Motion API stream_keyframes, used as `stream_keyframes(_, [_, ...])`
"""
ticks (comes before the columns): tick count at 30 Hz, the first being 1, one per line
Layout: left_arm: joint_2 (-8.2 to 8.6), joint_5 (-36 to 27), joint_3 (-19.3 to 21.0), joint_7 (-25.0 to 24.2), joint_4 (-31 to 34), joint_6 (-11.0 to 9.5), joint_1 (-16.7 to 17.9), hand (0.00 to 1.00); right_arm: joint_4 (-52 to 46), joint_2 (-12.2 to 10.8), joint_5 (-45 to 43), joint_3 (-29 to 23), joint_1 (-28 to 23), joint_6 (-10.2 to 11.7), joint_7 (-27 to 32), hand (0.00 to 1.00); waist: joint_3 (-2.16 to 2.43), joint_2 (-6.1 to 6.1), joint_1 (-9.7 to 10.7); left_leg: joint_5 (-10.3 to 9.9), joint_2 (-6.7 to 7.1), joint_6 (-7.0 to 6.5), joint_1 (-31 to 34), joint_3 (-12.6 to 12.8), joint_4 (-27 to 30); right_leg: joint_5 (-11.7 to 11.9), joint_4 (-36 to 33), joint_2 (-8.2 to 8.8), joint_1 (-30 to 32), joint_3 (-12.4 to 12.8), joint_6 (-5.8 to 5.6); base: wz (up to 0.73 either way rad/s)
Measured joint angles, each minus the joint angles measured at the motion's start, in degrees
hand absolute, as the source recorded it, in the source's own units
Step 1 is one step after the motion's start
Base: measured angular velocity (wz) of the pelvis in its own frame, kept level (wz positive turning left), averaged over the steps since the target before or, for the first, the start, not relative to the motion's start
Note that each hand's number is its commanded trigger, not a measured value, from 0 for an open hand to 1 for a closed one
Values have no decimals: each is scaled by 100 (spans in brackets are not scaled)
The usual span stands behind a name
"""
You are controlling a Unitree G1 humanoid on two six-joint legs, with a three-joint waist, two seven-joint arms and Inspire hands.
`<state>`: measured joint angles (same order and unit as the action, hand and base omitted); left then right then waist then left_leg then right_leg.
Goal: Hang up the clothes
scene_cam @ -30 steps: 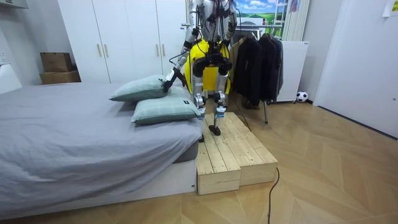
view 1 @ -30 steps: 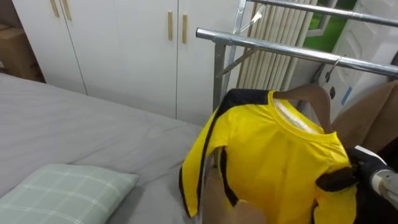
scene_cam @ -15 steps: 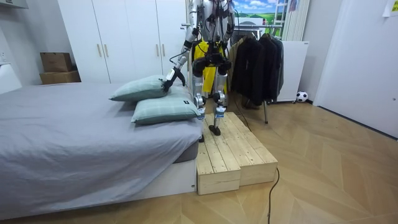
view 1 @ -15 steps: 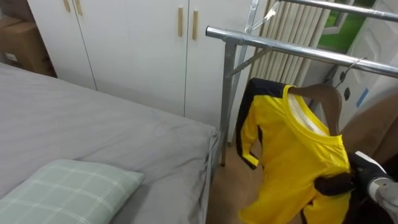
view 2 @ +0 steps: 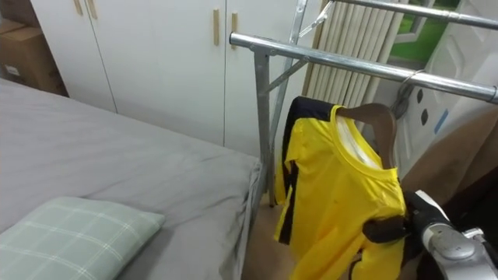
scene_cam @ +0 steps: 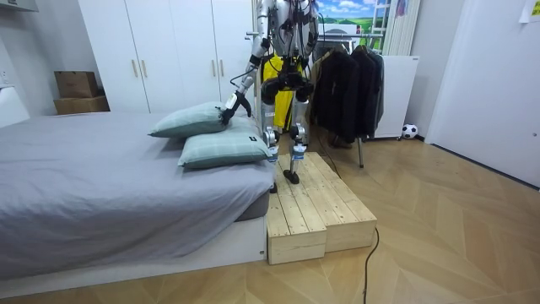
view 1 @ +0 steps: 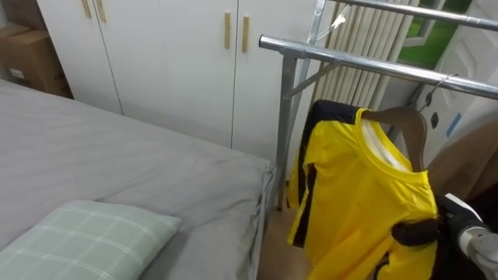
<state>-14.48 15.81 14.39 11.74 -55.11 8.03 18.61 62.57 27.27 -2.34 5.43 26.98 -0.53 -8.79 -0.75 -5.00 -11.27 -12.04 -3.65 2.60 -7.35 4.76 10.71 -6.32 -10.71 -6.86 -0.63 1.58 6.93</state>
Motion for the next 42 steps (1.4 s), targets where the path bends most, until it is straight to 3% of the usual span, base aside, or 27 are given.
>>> stream_keyframes(10, [0, 2, 6, 0, 0, 0, 1, 0, 2, 0, 0, 0, -4, 0, -3, 100, 5, -8, 3, 0, 0, 0, -7, -4, 0, -2, 0, 0, -8, 6, -2, 0])
stream_keyframes(11, [0, 2, 6, 1, 0, 0, 1, 0, 2, 0, 0, 0, -5, 0, -3, 80, 6, -10, 3, 0, 0, 0, -7, -4, 1, -2, 0, 0, -8, 6, -1, 0])
stream_keyframes(12, [0, 2, 7, 1, 0, 0, 1, 0, 2, 0, 0, 0, -6, 0, -3, 28, 7, -11, 3, 0, 0, 0, -7, -4, 0, -2, 0, 0, -8, 6, -1, 0])
stream_keyframes(13, [0, 2, 6, 1, 0, 0, 1, 0, 2, 0, 0, 0, -7, 0, -4, 0, 7, -11, 3, 0, 0, 0, -7, -4, 1, -1, 0, 0, -8, 6, -1, 0])
stream_keyframes(42, [34, -64, 71, 36, -40, 1, 1, 0, -47, 2, -51, -53, -62, -12, -88, 0, 56, -19, 8, 0, 12, -2, -42, -7, -5, -8, -16, -1, -25, 26, -10, 0])
